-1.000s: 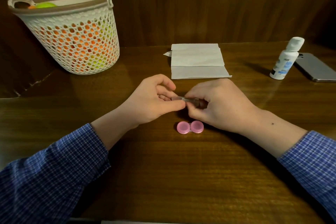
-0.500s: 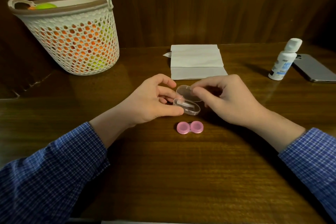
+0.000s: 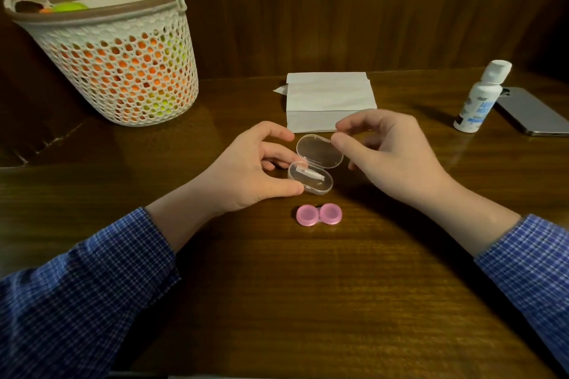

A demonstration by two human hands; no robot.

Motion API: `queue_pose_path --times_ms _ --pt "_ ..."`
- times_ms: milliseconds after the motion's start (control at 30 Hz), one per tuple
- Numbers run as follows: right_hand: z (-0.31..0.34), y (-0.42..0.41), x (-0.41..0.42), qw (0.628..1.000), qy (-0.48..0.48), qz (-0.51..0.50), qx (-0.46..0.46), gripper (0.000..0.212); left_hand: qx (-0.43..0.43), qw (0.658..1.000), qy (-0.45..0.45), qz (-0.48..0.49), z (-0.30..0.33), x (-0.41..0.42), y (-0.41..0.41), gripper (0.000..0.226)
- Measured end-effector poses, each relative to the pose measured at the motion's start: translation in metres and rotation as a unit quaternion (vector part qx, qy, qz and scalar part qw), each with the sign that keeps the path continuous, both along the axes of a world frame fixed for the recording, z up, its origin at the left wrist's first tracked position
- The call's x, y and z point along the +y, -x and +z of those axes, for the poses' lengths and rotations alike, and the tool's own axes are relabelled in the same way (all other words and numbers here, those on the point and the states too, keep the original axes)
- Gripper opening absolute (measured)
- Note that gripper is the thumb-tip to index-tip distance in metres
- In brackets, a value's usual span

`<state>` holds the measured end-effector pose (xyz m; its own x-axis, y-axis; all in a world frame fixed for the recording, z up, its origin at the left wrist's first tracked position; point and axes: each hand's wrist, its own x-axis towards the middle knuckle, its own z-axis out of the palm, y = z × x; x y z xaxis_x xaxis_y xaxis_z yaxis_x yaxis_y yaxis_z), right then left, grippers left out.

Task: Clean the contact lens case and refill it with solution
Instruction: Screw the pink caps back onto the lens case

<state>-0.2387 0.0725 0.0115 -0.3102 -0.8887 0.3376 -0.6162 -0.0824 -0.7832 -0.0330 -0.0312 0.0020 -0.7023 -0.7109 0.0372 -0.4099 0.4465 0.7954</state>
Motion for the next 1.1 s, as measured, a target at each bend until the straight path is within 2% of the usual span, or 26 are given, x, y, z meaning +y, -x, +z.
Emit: queue_pose_path --times_ms 67,133,233,333,600,767,833,1100 --pt "0.005 0.001 0.014 0.996 0.064 0.044 0.037 0.015 -0.006 1.000 0.015 0.005 0.000 0.001 -0.001 0.074" --pt "0.008 0.000 0.029 0.984 0.082 0.132 0.081 0.011 -0.012 1.000 0.018 0.006 -0.001 0.001 -0.002 0.078" --pt "0.004 -0.001 0.039 0.963 -0.011 0.227 0.148 0.012 -0.026 0.999 0.025 0.002 -0.004 0.001 -0.002 0.085" --pt "-0.001 0.000 0.039 0.951 -0.065 0.258 0.160 0.016 -0.045 0.999 0.029 -0.006 -0.006 0.001 -0.001 0.085" --pt "-0.002 0.001 0.035 0.945 -0.100 0.253 0.183 0.016 -0.069 0.997 0.030 -0.037 -0.002 0.000 -0.002 0.084" --pt "0.010 0.011 0.033 0.967 -0.073 0.234 0.068 0.020 -0.064 0.997 0.026 -0.038 0.000 0.001 -0.003 0.083" --pt "0.010 0.011 0.030 0.974 -0.056 0.210 0.056 0.021 -0.066 0.997 0.031 -0.036 -0.001 0.002 -0.003 0.083" --pt "0.002 -0.001 0.026 0.963 -0.087 0.193 0.167 0.029 -0.060 0.997 0.039 -0.039 -0.001 0.005 -0.003 0.084"
